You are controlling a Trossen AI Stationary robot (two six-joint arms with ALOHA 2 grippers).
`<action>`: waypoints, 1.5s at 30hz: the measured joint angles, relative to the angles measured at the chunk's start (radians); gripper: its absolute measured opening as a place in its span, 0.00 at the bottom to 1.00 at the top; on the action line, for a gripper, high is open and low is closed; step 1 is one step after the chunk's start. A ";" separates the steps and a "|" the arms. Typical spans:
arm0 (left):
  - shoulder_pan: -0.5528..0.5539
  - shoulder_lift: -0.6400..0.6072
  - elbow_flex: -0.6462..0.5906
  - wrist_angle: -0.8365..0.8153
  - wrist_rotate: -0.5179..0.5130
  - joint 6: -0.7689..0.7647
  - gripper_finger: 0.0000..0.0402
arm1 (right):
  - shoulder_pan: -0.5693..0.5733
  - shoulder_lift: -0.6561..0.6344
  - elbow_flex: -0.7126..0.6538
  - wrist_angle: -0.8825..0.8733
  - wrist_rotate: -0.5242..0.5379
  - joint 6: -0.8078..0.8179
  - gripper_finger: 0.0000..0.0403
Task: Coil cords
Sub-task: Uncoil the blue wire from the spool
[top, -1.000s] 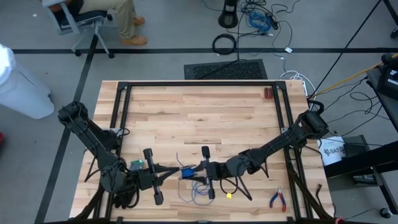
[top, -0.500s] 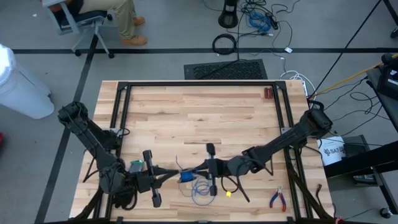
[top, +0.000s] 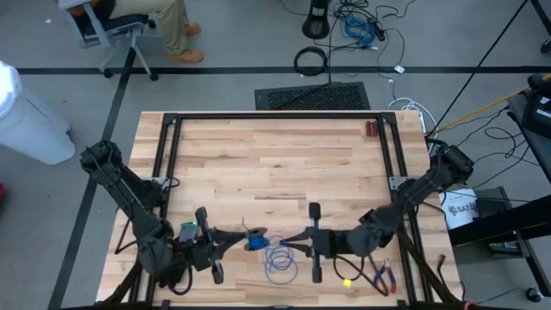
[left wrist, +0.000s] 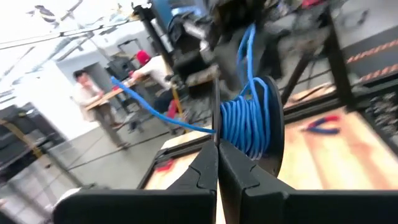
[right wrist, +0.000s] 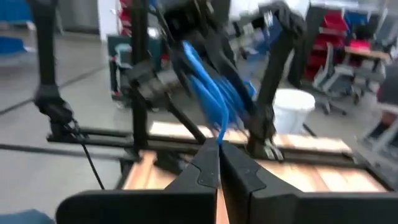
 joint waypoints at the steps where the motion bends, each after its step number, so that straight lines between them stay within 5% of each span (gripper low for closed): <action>1: 0.001 0.000 0.000 -0.008 -0.015 -0.001 0.00 | 0.003 0.000 0.000 0.014 -0.002 -0.009 0.00; 11: 0.009 0.000 0.000 -0.015 -0.138 -0.010 0.00 | -0.002 0.036 0.000 0.085 -0.029 -0.054 0.00; 23: 0.063 0.027 0.000 -0.011 -0.144 -0.038 0.00 | -0.064 0.123 0.000 0.121 -0.119 -0.037 0.00; 34: 0.056 0.027 0.000 0.058 -0.130 -0.082 0.00 | -0.093 0.125 -0.001 -0.101 -0.094 0.047 0.00; 45: 0.019 0.026 0.000 0.176 -0.082 -0.002 0.00 | -0.099 0.108 -0.001 -0.309 0.047 0.095 0.00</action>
